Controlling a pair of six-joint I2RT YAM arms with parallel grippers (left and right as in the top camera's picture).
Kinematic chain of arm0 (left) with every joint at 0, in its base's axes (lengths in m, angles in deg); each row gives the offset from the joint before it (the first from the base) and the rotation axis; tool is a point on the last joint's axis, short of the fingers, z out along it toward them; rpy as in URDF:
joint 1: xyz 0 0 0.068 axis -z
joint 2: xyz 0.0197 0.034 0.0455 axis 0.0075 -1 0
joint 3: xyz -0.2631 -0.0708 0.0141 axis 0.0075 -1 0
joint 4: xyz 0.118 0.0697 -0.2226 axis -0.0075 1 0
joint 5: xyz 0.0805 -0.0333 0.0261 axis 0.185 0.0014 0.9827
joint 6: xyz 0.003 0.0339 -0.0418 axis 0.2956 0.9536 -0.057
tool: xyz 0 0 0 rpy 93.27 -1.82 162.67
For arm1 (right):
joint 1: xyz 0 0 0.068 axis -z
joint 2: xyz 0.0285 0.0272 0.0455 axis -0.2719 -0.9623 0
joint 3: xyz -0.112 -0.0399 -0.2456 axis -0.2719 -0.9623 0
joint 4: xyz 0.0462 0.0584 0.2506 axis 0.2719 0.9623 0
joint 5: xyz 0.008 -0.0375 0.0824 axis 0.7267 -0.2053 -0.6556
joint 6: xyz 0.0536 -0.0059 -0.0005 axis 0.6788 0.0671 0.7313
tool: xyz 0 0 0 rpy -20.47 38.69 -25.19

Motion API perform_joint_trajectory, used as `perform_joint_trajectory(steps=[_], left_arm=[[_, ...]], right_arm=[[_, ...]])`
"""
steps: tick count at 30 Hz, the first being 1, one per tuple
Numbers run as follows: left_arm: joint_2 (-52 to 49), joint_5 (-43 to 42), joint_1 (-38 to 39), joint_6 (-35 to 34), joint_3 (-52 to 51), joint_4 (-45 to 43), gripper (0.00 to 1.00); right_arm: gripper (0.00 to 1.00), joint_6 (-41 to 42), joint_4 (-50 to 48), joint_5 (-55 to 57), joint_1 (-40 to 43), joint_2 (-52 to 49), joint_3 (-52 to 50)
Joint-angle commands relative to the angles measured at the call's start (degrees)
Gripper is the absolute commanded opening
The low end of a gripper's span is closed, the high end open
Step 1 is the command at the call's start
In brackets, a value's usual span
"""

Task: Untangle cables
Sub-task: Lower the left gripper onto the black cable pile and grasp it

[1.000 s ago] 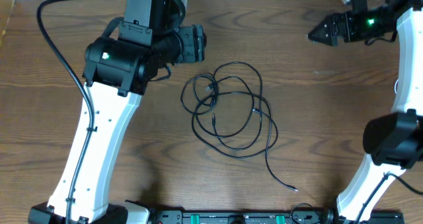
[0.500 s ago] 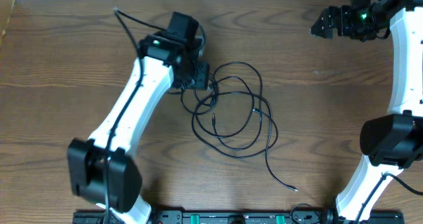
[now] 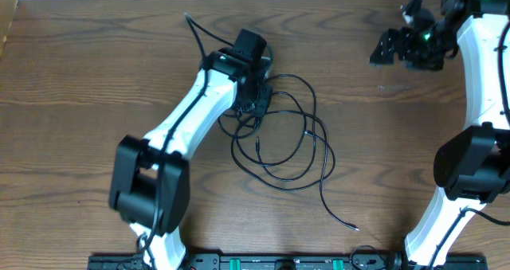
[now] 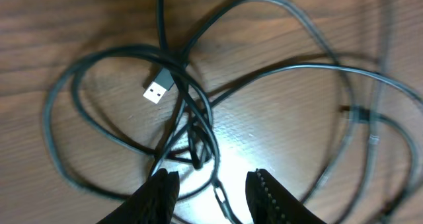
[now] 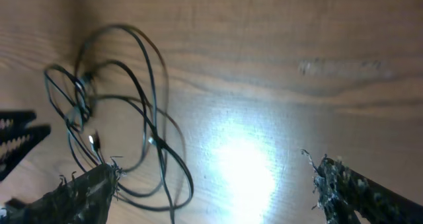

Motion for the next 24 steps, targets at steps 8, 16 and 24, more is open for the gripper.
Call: perform_joint_trajectory(steps=[8, 16, 24], left_arm=[[-6.1, -0.5, 0.7, 0.8, -0.9, -1.7, 0.38], [-6.5, -0.5, 3.3, 0.8, -0.9, -2.4, 0.38], [-7.3, 6.4, 4.3, -1.4, -0.9, -3.1, 0.38]], right_arm=[[0.92, 0.7, -2.5, 0.1, -1.8, -0.7, -11.4], [0.9, 0.7, -4.7, 0.1, -3.8, -0.7, -14.6], [0.92, 0.7, -5.6, 0.2, -5.5, -0.7, -14.6]])
